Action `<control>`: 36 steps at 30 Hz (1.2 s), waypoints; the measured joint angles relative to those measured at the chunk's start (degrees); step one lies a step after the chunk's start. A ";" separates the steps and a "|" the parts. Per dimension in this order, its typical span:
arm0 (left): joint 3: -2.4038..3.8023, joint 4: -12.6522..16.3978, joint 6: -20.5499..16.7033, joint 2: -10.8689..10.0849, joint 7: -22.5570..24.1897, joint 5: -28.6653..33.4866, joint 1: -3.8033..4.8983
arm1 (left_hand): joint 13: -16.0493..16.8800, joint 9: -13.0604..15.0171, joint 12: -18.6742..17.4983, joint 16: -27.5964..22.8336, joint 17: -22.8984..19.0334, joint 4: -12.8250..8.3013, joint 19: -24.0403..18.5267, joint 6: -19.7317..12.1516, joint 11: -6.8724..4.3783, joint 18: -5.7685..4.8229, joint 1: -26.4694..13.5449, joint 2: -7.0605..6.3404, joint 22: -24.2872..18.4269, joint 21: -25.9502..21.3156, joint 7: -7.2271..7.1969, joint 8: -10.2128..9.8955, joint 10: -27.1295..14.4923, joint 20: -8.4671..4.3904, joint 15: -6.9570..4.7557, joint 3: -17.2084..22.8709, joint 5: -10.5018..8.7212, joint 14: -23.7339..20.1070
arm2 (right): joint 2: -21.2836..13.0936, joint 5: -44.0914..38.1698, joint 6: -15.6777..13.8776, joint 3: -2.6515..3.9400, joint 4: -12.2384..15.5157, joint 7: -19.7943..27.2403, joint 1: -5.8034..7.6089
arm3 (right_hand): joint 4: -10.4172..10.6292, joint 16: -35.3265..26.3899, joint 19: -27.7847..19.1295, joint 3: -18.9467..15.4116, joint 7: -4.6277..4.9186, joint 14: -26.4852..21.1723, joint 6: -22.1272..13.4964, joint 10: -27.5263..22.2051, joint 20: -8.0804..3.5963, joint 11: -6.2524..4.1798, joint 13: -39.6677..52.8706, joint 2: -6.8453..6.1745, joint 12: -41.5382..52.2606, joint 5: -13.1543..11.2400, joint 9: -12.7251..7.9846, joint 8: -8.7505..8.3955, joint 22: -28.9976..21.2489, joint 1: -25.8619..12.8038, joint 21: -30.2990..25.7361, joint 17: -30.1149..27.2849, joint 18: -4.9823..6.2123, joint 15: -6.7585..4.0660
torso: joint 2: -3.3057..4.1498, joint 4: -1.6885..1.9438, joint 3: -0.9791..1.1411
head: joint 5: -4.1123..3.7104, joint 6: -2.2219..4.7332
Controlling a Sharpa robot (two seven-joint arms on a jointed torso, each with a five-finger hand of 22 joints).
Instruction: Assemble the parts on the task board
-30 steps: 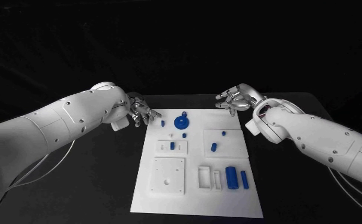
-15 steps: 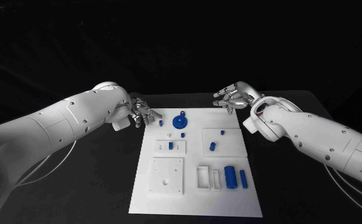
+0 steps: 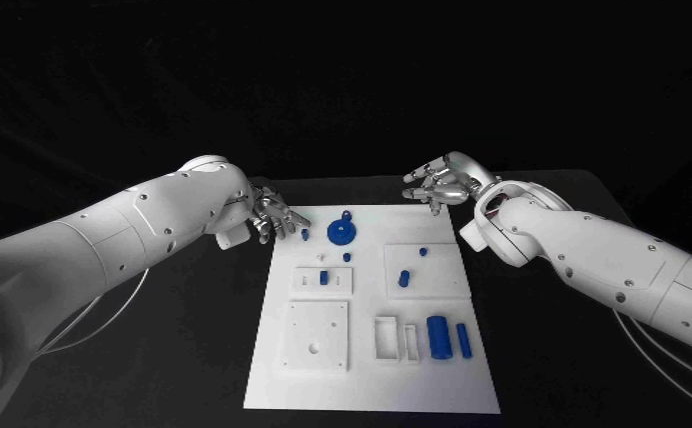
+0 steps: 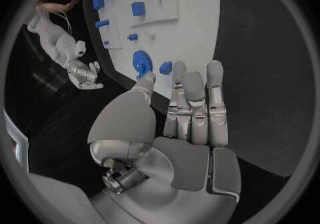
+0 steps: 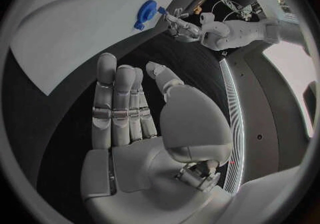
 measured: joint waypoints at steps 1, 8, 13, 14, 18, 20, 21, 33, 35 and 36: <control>0.00 -0.05 0.04 0.08 0.00 0.00 0.00 | 0.00 -0.03 0.00 0.00 -0.03 0.00 0.00 0.00 0.00 0.00 -0.09 -0.09 0.06 0.00 0.00 0.00 0.00 0.00 0.00 0.00 0.00 0.00 | 0.04 -0.01 0.00 0.01 0.01 0.00 0.02 | 0.00 0.00 0.00 0.00 0.00 0.00 0.00 0.00 0.00 0.00 0.00 0.00 0.00 0.00 0.00 0.00 0.00 0.00 0.00 0.00 0.00 0.00 | 0.00 -0.01 0.00 | -0.01 0.01; 0.00 -0.51 0.33 0.64 0.06 0.03 0.00 | 0.00 -0.04 0.00 0.00 -0.06 0.17 0.00 0.00 0.00 0.00 -0.31 -0.31 0.20 -0.23 0.00 0.00 0.00 0.00 0.00 -0.17 -0.24 0.00 | 0.24 -0.06 -0.02 0.06 0.04 -0.02 0.13 | 0.00 -0.01 0.00 0.00 0.00 0.00 0.00 0.09 0.00 0.08 0.00 0.00 0.00 0.00 0.00 0.00 -0.01 0.00 0.00 0.00 0.00 0.00 | 0.00 0.00 0.01 | -0.15 -0.02; 0.02 -1.23 0.61 1.10 0.07 0.04 -0.12 | -0.01 -0.09 0.37 0.23 -0.05 0.00 0.00 -0.20 -0.06 0.00 -0.59 -0.03 0.71 -0.85 -0.20 0.00 -0.06 0.00 0.00 -0.34 -0.63 0.00 | 0.36 -0.09 -0.03 0.08 0.08 -0.04 0.22 | 0.00 -0.01 0.00 0.00 0.00 0.00 0.00 0.09 0.00 0.08 -0.01 0.00 0.01 0.00 0.00 0.00 -0.01 0.00 0.00 0.00 0.01 0.00 | 0.02 0.01 0.02 | -0.16 -0.01; 0.02 -1.36 0.66 1.19 0.07 0.04 -0.16 | -0.01 -0.09 0.39 0.23 -0.06 -0.05 0.00 -0.22 -0.18 0.00 -0.59 -0.03 0.75 -0.86 -0.18 0.00 -0.18 0.00 0.00 -0.39 -0.63 0.00 | 0.37 -0.09 -0.03 0.09 0.09 -0.04 0.24 | 0.00 -0.01 0.00 0.00 0.00 0.00 0.00 0.09 0.00 0.09 -0.01 0.00 0.01 0.00 0.00 0.00 -0.01 0.00 0.00 0.00 0.00 0.00 | 0.03 0.01 0.02 | -0.17 -0.01; 0.01 -1.87 0.82 1.59 0.07 0.04 -0.42 | -0.01 -0.87 0.39 0.23 -0.11 -0.32 0.00 -0.46 -0.20 0.00 -0.33 0.23 1.07 -1.10 0.05 0.00 -0.20 0.00 0.21 -0.64 -0.63 -0.21 | 0.43 -0.11 -0.04 0.11 0.15 -0.04 0.31 | 0.00 -0.02 0.00 0.00 0.20 0.00 -0.20 0.09 0.00 0.09 0.09 0.00 -0.22 0.00 0.00 0.00 0.26 0.00 -0.24 -0.05 0.00 0.00 | 0.10 0.02 0.05 | -0.27 -0.07; 0.00 -2.11 0.88 1.80 0.07 0.04 -0.61 | -0.01 -1.06 0.39 0.23 -0.11 -0.32 0.00 -0.61 -0.20 0.00 -0.27 0.29 1.11 -1.10 0.21 0.00 -0.20 0.00 0.21 -0.64 -0.63 -0.21 | 0.46 -0.12 -0.05 0.11 0.21 -0.05 0.34 | 0.00 -0.02 0.00 0.00 0.19 0.00 -0.20 0.09 0.00 0.09 0.09 0.00 -0.22 0.00 0.00 0.00 0.26 0.00 -0.24 -0.05 0.00 0.00 | 0.12 0.02 0.08 | -0.31 -0.10; 0.00 -2.21 0.92 1.88 0.07 0.03 -0.68 | -0.03 -1.17 0.39 0.23 -0.11 -0.32 0.00 -0.61 -0.08 0.00 -0.27 0.29 1.14 -1.10 0.21 0.00 -0.33 0.00 0.21 -0.64 -0.63 -0.21 | 0.47 -0.13 -0.05 0.12 0.24 -0.05 0.36 | 0.00 -0.02 0.00 0.00 0.19 0.00 -0.20 0.09 0.00 0.09 0.09 0.00 -0.22 0.00 0.00 0.00 0.26 0.00 -0.24 -0.05 0.01 0.00 | 0.12 0.02 0.09 | -0.34 -0.14; -0.01 -3.57 1.16 2.59 0.12 -0.10 -1.29 | -0.14 -2.22 0.39 0.22 -0.19 -0.80 0.21 -0.61 0.01 -0.01 -0.02 0.94 1.63 -1.46 0.21 0.00 -0.41 0.22 0.21 -0.79 -0.63 -0.21 | 0.56 -0.19 -0.08 0.18 0.45 -0.07 0.63 | 0.00 -0.02 0.00 0.00 0.19 0.00 -0.20 0.09 0.00 0.09 0.08 0.00 -0.22 0.00 -0.01 0.00 0.26 0.00 -0.24 -0.05 0.00 0.00 | 0.10 0.02 0.12 | -0.62 -0.41; -0.01 -3.65 1.19 2.66 0.15 -0.11 -1.35 | -0.20 -2.35 0.39 0.22 -0.19 -1.22 0.21 -0.61 0.01 0.00 -0.01 1.01 1.84 -1.83 0.21 0.00 -0.41 0.22 0.21 -1.20 -0.63 -0.21 | 0.57 -0.20 -0.08 0.18 0.46 -0.07 0.65 | 0.00 -0.02 0.00 0.00 0.19 0.00 -0.19 0.09 0.00 0.09 0.08 0.00 -0.22 0.00 0.00 0.00 0.25 0.00 -0.24 -0.05 0.01 0.00 | 0.09 0.03 0.12 | -0.66 -0.47; -0.01 -3.66 1.22 2.71 0.17 -0.11 -1.37 | -0.20 -2.41 0.39 0.22 -0.18 -1.35 0.21 -0.61 0.01 0.00 0.08 1.48 1.95 -1.85 0.21 0.00 -0.41 0.22 0.21 -1.34 -0.63 -0.21 | 0.58 -0.20 -0.08 0.18 0.46 -0.08 0.67 | 0.00 -0.02 0.00 0.00 0.19 0.00 -0.19 0.09 0.00 0.09 0.08 0.00 -0.22 0.00 -0.01 0.00 0.26 0.00 -0.24 -0.05 0.00 0.00 | 0.08 0.03 0.12 | -0.69 -0.52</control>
